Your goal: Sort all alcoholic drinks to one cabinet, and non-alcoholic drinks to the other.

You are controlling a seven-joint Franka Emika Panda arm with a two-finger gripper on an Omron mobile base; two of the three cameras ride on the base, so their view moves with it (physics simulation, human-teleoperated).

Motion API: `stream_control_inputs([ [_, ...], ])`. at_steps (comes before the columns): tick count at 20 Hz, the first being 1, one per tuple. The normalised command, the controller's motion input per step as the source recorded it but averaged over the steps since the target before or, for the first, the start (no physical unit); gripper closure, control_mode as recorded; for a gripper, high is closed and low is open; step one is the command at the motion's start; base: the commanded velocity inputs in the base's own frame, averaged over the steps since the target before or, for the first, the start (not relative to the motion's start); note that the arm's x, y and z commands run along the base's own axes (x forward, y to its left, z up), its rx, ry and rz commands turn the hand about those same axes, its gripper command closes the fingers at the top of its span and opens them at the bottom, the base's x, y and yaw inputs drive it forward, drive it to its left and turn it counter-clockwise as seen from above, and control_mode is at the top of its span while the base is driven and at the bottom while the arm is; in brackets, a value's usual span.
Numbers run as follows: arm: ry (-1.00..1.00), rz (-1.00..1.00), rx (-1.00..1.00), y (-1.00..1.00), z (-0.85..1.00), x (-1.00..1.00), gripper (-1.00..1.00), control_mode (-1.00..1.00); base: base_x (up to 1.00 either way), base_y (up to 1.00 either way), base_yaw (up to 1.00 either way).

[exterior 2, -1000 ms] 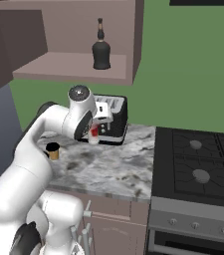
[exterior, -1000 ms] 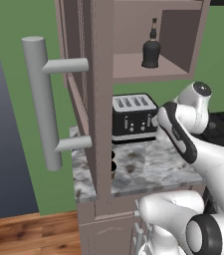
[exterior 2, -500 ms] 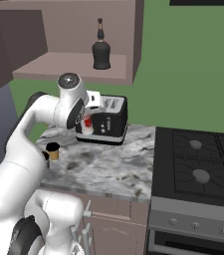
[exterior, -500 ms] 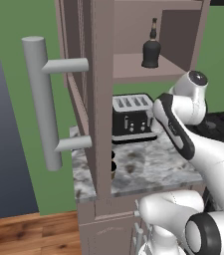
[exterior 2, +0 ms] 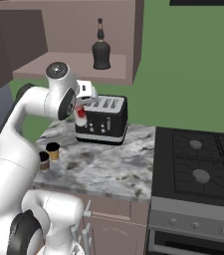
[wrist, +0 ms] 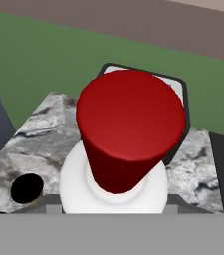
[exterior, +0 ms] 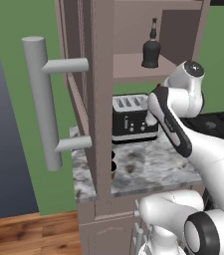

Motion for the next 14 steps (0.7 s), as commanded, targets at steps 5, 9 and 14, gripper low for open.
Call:
stream_control_inputs([
  [5,-0.05,0.0,0.0,0.23,0.35,-0.01,1.0,-1.0,0.0,0.0,0.0],
  [9,-0.05,0.0,0.0,0.2,0.36,-0.01,1.0,-1.0,0.0,0.0,0.0],
  [14,-0.05,0.0,0.0,0.17,0.36,-0.02,1.0,-1.0,0.0,0.0,0.0],
])
